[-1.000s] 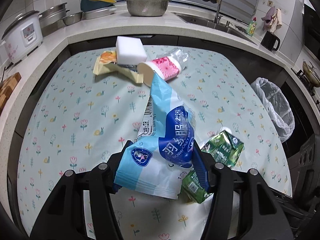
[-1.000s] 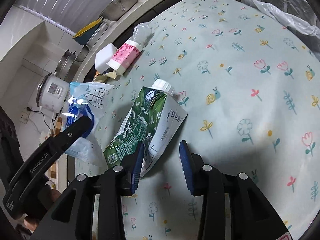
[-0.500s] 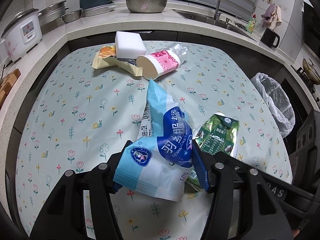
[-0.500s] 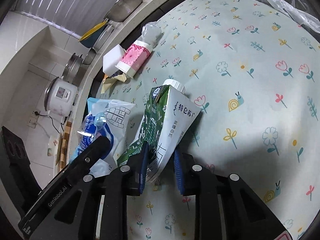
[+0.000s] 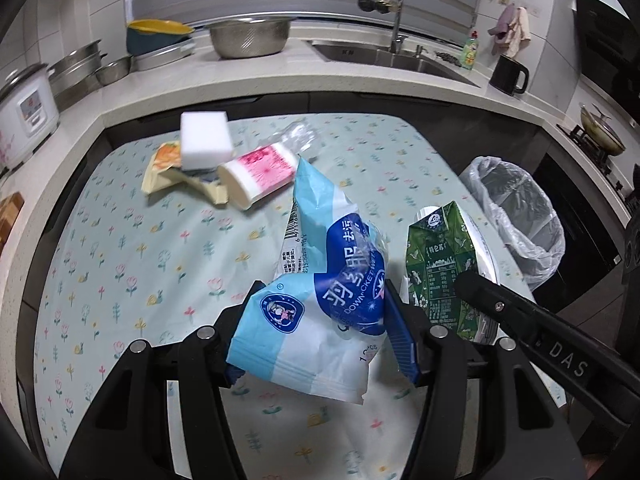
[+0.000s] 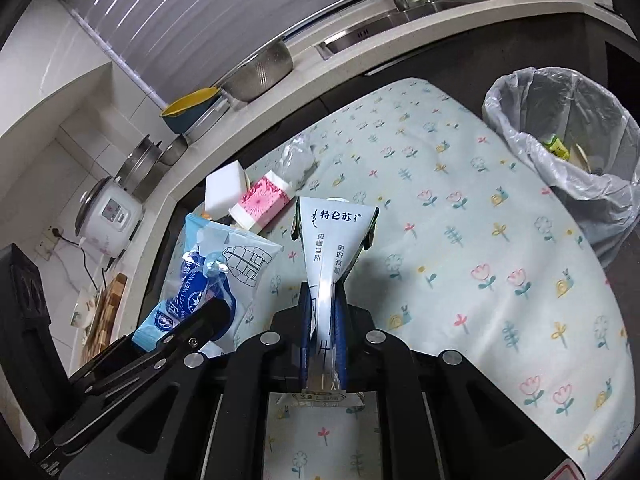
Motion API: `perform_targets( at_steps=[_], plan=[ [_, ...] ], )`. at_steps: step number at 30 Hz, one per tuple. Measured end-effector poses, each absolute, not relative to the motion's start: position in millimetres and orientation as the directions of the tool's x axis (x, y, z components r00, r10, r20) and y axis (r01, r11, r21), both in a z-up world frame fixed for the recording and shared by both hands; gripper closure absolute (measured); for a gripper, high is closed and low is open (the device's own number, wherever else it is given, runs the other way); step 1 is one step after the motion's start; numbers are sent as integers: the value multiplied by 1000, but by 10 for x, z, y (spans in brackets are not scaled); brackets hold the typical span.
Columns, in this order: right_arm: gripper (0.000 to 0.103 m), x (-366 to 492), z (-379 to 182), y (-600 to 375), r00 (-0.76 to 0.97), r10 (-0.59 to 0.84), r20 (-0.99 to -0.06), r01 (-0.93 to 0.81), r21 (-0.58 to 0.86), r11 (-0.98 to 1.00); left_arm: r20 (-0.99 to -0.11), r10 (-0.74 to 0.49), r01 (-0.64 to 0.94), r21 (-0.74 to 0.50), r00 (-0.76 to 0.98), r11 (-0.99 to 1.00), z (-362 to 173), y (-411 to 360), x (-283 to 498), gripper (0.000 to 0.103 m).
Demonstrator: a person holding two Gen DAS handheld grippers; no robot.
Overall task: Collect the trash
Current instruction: 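Carry the wipes pack and milk carton over the trash bin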
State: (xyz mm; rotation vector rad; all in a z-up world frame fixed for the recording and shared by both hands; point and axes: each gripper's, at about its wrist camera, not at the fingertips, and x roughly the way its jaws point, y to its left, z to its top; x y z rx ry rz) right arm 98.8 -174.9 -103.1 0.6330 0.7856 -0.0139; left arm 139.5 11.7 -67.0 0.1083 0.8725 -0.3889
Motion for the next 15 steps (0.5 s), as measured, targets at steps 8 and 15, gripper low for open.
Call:
perform_targets(
  at_steps=[8, 15],
  plan=[
    [92, 787, -792, -2369, 768, 118, -629, 303, 520, 799, -732, -350, 463, -54, 585, 885, -446, -476, 1332, 48],
    [92, 572, -645, -2929, 792, 23, -610, 372, 513, 773, -705, -415, 556, -35, 576, 831, -325, -1096, 1196, 48]
  ],
)
